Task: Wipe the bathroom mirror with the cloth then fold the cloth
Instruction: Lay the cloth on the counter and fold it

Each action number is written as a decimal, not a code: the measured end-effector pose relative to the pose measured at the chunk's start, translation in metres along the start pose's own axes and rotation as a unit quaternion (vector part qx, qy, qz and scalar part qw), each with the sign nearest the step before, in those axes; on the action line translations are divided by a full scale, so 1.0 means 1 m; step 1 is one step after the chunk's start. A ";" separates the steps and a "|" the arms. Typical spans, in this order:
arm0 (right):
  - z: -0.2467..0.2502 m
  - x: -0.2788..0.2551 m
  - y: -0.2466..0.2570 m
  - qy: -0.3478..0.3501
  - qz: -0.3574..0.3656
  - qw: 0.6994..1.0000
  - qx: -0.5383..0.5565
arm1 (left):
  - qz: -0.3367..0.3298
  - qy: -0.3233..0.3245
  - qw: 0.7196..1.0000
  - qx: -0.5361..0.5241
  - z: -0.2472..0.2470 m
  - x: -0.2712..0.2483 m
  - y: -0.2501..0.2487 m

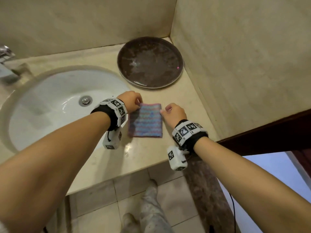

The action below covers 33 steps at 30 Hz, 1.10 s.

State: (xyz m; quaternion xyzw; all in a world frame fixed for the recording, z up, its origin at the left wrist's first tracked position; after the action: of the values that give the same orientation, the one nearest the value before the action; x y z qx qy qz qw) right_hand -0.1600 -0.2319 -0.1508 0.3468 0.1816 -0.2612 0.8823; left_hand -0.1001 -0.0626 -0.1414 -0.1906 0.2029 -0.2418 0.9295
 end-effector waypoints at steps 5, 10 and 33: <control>-0.013 0.015 0.019 0.010 0.015 1.000 0.006 | -0.011 0.031 0.999 0.014 -0.001 0.005 0.001; -0.006 0.024 0.046 0.059 0.078 0.991 0.090 | 0.003 0.028 1.000 -0.013 0.006 0.008 0.011; 0.071 0.136 0.156 -0.014 0.036 0.976 0.213 | 0.042 -0.233 0.918 -0.318 0.138 0.099 0.053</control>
State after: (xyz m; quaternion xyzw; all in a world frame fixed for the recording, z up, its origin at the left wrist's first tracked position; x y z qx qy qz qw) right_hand 0.0501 -0.2303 -0.0890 0.5292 0.0968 -0.2668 0.7996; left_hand 0.0635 -0.0366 -0.0774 -0.5187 0.0543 -0.0742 0.8500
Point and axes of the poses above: each hand's wrist, its own x-axis towards the middle knuckle, its own z-axis out of the back of the hand, y = z × x, the point moved 6 cm from there along x, towards the middle knuckle, and after that the axes turned 12 degrees about -z, right-handed, at the moved point
